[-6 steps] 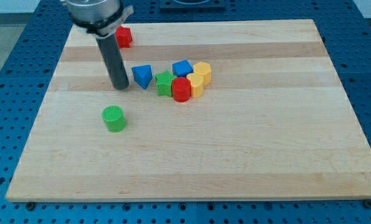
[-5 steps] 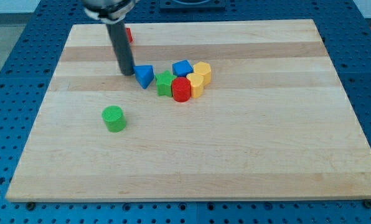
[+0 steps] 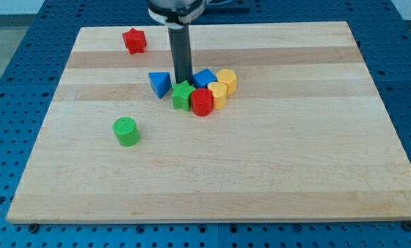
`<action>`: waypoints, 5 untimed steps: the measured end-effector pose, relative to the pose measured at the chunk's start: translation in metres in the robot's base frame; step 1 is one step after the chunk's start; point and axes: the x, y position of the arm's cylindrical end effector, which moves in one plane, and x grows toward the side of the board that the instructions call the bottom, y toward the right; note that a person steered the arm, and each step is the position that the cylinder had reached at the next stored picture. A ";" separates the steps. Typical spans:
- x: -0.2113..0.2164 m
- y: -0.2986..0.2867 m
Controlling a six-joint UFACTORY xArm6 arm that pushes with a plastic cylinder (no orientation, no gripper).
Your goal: Move the green star to the bottom right side of the green circle
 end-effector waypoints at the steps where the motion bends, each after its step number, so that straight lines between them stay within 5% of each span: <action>1: 0.027 -0.005; 3: 0.037 0.018; 5: 0.103 -0.034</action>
